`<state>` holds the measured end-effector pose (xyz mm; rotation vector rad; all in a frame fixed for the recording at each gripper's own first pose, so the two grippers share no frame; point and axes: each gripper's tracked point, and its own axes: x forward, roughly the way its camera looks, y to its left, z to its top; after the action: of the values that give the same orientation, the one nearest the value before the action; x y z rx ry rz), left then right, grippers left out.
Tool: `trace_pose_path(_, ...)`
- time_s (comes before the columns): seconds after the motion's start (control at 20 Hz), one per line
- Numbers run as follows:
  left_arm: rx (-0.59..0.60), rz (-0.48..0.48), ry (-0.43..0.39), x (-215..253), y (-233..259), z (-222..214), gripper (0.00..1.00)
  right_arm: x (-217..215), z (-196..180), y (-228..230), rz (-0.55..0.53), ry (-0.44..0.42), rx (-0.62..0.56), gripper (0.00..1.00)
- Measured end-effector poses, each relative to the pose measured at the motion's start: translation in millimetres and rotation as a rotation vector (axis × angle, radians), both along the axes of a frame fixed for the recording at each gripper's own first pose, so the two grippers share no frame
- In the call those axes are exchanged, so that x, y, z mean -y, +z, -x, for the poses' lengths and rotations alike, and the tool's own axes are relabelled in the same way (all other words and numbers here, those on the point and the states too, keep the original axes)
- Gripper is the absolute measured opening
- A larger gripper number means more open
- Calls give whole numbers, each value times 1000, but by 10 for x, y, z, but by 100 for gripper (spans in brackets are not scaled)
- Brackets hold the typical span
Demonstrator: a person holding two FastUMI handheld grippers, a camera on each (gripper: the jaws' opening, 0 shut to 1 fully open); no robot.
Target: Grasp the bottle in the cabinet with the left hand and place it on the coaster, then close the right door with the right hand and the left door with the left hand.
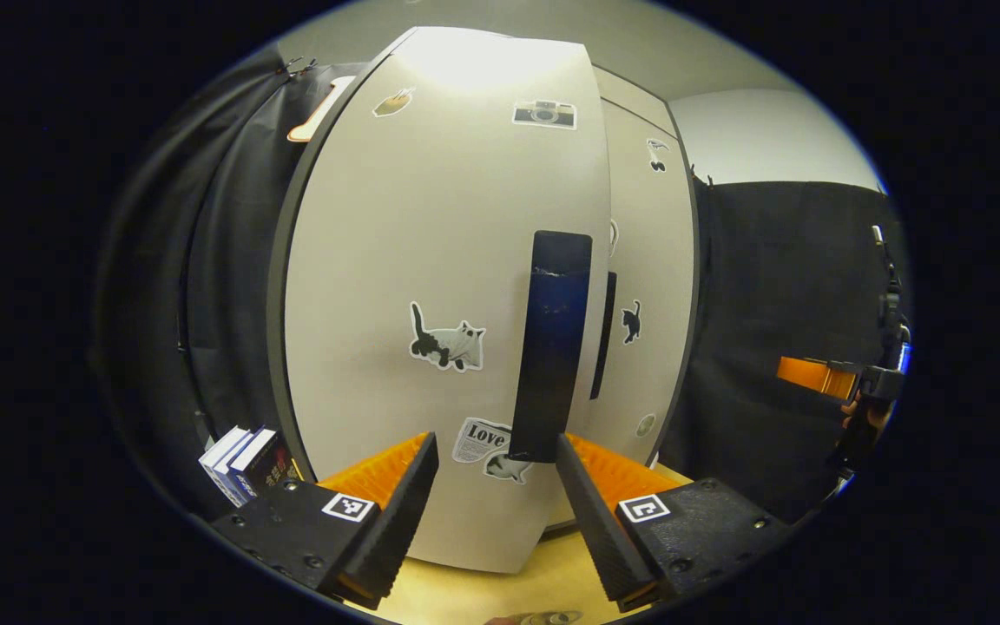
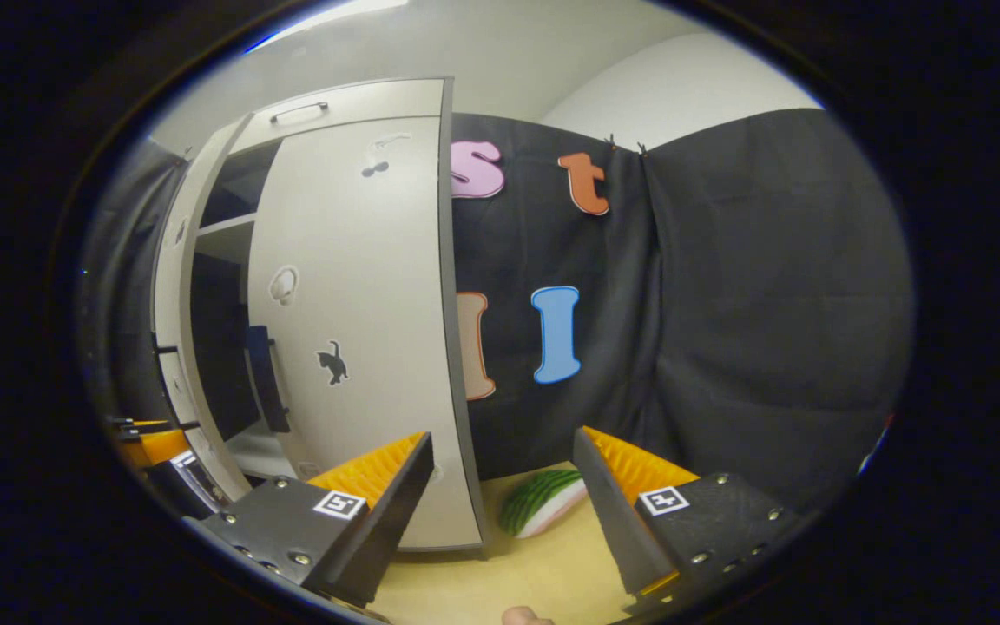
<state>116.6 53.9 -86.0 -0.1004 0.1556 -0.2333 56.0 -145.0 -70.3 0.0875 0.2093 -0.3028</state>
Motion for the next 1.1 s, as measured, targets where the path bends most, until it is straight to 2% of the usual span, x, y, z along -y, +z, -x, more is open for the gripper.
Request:
trace_pose_path(0.4,-8,-43,-2,107,-6,-264,89,50,-18,-88,-1,-9,-13,100)
trace_pose_path(1.1,-16,-17,-11,174,-37,-590,89,202,-184,-239,-4,-31,-35,99)
